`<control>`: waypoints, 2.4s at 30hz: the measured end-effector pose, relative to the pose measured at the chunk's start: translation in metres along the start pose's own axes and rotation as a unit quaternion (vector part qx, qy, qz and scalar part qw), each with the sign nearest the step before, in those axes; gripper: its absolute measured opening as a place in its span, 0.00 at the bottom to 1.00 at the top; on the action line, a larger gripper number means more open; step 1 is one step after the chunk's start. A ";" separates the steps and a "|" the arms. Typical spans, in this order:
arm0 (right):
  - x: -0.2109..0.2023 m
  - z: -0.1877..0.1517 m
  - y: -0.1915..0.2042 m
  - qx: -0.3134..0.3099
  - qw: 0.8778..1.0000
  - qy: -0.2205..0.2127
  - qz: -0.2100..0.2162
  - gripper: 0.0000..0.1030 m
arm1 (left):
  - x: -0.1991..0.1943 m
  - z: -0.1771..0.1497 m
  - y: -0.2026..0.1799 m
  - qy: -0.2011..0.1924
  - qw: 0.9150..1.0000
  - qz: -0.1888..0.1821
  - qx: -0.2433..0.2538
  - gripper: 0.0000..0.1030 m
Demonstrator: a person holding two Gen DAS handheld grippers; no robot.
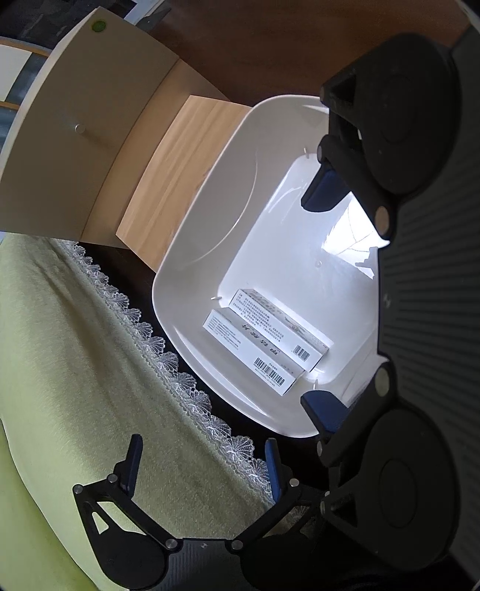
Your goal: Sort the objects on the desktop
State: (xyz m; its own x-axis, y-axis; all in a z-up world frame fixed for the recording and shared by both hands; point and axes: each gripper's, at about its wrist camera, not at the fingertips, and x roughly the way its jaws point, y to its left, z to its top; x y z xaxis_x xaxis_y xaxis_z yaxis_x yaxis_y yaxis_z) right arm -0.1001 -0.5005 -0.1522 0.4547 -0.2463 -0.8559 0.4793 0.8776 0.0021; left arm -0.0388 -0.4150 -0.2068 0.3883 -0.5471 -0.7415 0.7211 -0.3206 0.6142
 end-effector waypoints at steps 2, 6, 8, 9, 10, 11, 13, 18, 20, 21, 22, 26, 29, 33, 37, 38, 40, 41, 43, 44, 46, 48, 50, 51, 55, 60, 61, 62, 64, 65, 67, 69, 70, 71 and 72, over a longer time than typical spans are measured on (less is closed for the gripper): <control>-0.002 -0.001 -0.001 0.005 1.000 -0.003 -0.001 0.99 | -0.002 0.001 -0.001 0.001 1.000 0.005 0.005 0.99; -0.009 -0.001 -0.004 0.020 1.000 -0.016 0.001 0.99 | -0.010 0.003 0.003 0.002 1.000 0.025 0.004 0.99; -0.012 0.000 -0.005 0.023 1.000 -0.019 0.003 0.99 | -0.015 0.003 0.006 0.008 0.999 0.031 -0.003 0.99; -0.014 0.001 -0.005 0.024 1.000 -0.020 0.003 0.99 | -0.018 0.003 0.009 0.011 0.999 0.033 -0.008 0.99; -0.016 0.002 -0.004 0.024 0.999 -0.022 0.003 0.99 | -0.021 0.002 0.011 0.013 0.999 0.034 -0.016 0.99; -0.017 0.003 -0.004 0.025 0.999 -0.024 0.003 0.99 | -0.024 0.002 0.014 0.015 0.999 0.035 -0.024 0.99; -0.021 0.005 -0.003 0.030 0.999 -0.028 0.005 0.99 | -0.032 0.001 0.018 0.017 0.999 0.036 -0.037 0.99; -0.028 0.011 0.002 0.032 0.999 -0.033 0.011 0.99 | -0.055 -0.001 0.024 0.020 0.997 0.038 -0.065 0.99; -0.030 0.013 0.006 0.027 0.999 -0.036 0.012 0.99 | -0.064 -0.003 0.027 0.020 0.996 0.038 -0.081 0.99; -0.031 0.014 0.008 0.025 0.999 -0.038 0.012 0.99 | -0.069 -0.004 0.028 0.020 0.995 0.038 -0.091 0.99; -0.033 0.015 0.009 0.023 0.999 -0.040 0.012 0.99 | -0.073 -0.005 0.029 0.020 0.994 0.039 -0.102 0.99; -0.039 0.020 0.017 0.013 0.999 -0.050 0.017 0.99 | -0.094 -0.009 0.034 0.016 0.989 0.052 -0.141 0.99; -0.045 0.025 0.024 0.004 0.998 -0.058 0.021 0.99 | -0.106 -0.011 0.037 0.019 0.985 0.067 -0.158 0.99; -0.054 0.032 0.033 -0.003 0.997 -0.070 0.029 0.99 | -0.124 -0.018 0.043 0.018 0.977 0.077 -0.200 0.99; -0.064 0.039 0.045 -0.012 0.996 -0.083 0.041 0.99 | -0.142 -0.028 0.048 0.027 0.968 0.098 -0.230 0.99; -0.067 0.041 0.048 -0.014 0.995 -0.087 0.046 0.99 | -0.147 -0.032 0.050 0.030 0.965 0.103 -0.239 0.99; -0.072 0.047 0.055 -0.017 0.994 -0.096 0.055 0.99 | -0.157 -0.041 0.054 0.034 0.958 0.114 -0.260 0.99; -0.075 0.050 0.060 -0.019 0.993 -0.100 0.060 0.99 | -0.163 -0.046 0.056 0.037 0.955 0.120 -0.270 0.99; -0.079 0.057 0.070 -0.025 0.991 -0.109 0.071 0.99 | -0.174 -0.059 0.059 0.043 0.946 0.133 -0.292 0.99; -0.081 0.060 0.077 -0.029 0.990 -0.113 0.078 0.99 | -0.180 -0.066 0.060 0.047 0.941 0.141 -0.305 0.99; -0.084 0.068 0.091 -0.040 0.988 -0.120 0.092 0.99 | -0.193 -0.081 0.063 0.055 0.929 0.155 -0.331 0.99; -0.087 0.076 0.107 -0.049 0.985 -0.126 0.110 0.99 | -0.205 -0.100 0.065 0.063 0.916 0.166 -0.360 0.99; -0.088 0.083 0.125 -0.059 0.981 -0.131 0.127 0.99 | -0.217 -0.119 0.066 0.076 0.902 0.178 -0.386 0.99; -0.089 0.086 0.135 -0.066 0.980 -0.133 0.135 0.99 | -0.223 -0.129 0.066 0.083 0.895 0.185 -0.397 0.99; -0.091 0.095 0.172 -0.089 0.973 -0.139 0.164 0.99 | -0.242 -0.166 0.063 0.116 0.870 0.204 -0.434 0.99; -0.092 0.105 0.213 -0.114 0.963 -0.144 0.196 0.99 | -0.263 -0.210 0.058 0.153 0.833 0.228 -0.481 0.99; -0.092 0.106 0.220 -0.118 0.962 -0.145 0.201 0.99 | -0.267 -0.218 0.057 0.158 0.826 0.232 -0.489 0.99; -0.092 0.108 0.227 -0.123 0.960 -0.145 0.206 0.99 | -0.271 -0.225 0.057 0.162 0.819 0.237 -0.497 0.99; -0.091 0.111 0.240 -0.130 0.957 -0.147 0.213 0.99 | -0.280 -0.239 0.056 0.169 0.806 0.245 -0.512 0.99; -0.090 0.112 0.245 -0.132 0.956 -0.148 0.216 0.99 | -0.283 -0.245 0.055 0.171 0.800 0.247 -0.520 0.99; -0.087 0.113 0.255 -0.132 0.955 -0.145 0.222 0.99 | -0.289 -0.255 0.055 0.174 0.790 0.251 -0.532 0.99; -0.085 0.114 0.262 -0.129 0.954 -0.142 0.230 0.99 | -0.292 -0.263 0.055 0.179 0.785 0.253 -0.536 0.99; -0.083 0.114 0.266 -0.129 0.954 -0.140 0.233 0.99 | -0.293 -0.266 0.054 0.181 0.785 0.254 -0.535 0.99; -0.082 0.114 0.270 -0.130 0.953 -0.138 0.236 0.99 | -0.294 -0.268 0.054 0.182 0.787 0.255 -0.531 0.99; -0.080 0.113 0.273 -0.132 0.952 -0.135 0.240 0.99 | -0.294 -0.270 0.054 0.183 0.791 0.255 -0.526 0.99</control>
State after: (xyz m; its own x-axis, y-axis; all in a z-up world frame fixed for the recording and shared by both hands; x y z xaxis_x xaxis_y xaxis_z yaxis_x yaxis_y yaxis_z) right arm 0.0797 -0.2875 -0.0244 0.7679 0.1430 -0.6244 -0.0213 0.9799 0.1982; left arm 0.0412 -0.0625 -0.0284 0.7836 -0.0756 -0.6167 0.4211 0.7945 0.4376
